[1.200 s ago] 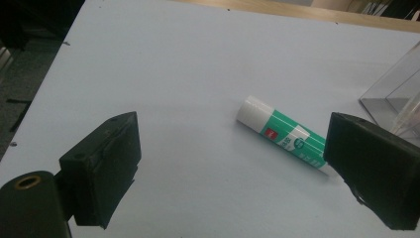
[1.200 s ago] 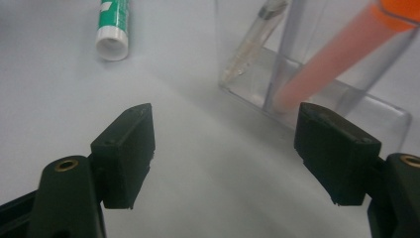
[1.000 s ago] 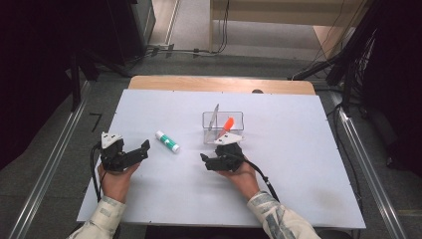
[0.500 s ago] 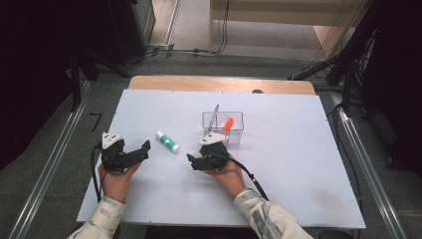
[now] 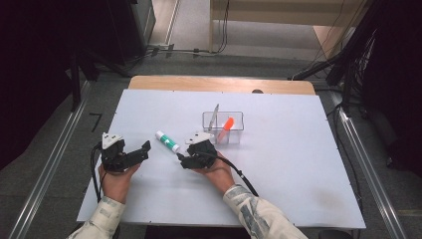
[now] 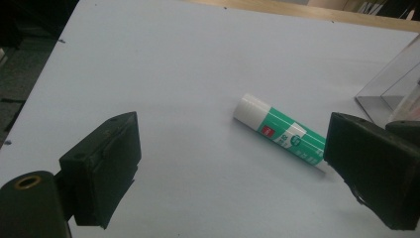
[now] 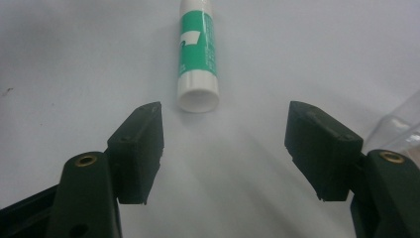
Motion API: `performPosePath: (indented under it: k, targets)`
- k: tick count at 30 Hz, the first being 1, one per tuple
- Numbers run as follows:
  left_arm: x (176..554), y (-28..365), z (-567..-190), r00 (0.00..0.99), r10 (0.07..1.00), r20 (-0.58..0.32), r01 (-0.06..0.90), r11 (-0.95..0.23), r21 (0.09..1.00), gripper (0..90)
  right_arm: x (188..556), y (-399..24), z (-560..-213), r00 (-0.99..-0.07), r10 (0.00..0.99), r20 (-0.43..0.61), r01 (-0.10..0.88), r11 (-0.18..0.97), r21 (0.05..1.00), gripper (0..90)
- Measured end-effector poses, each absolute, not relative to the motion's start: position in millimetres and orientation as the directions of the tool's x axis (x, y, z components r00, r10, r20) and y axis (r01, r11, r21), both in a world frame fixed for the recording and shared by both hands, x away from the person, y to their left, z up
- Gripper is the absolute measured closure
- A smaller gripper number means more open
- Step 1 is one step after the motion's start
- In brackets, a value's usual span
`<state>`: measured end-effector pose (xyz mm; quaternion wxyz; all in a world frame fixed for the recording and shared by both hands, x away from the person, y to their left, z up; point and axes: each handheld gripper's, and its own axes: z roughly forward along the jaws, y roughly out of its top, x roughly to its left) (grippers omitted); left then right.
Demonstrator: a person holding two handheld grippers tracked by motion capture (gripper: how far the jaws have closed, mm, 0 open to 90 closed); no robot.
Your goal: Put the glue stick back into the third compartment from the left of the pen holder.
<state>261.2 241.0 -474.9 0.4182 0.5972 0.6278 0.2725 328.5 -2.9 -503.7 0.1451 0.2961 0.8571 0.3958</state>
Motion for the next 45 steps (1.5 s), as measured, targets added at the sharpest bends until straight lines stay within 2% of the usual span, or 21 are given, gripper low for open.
performPosePath:
  k: [19,45]
  targets:
    - [260.8,242.5,-475.0,0.066,0.976,-0.207,0.523,0.143,0.84,8.4,343.5,25.3,-513.7,-0.786,0.618,0.009,0.414,0.516,0.75,30.7]
    - [261.5,244.0,-474.9,0.071,0.974,-0.214,0.52,0.147,0.841,8.4,365.7,55.7,-515.2,-0.781,0.623,-0.037,0.391,0.534,0.749,34.5]
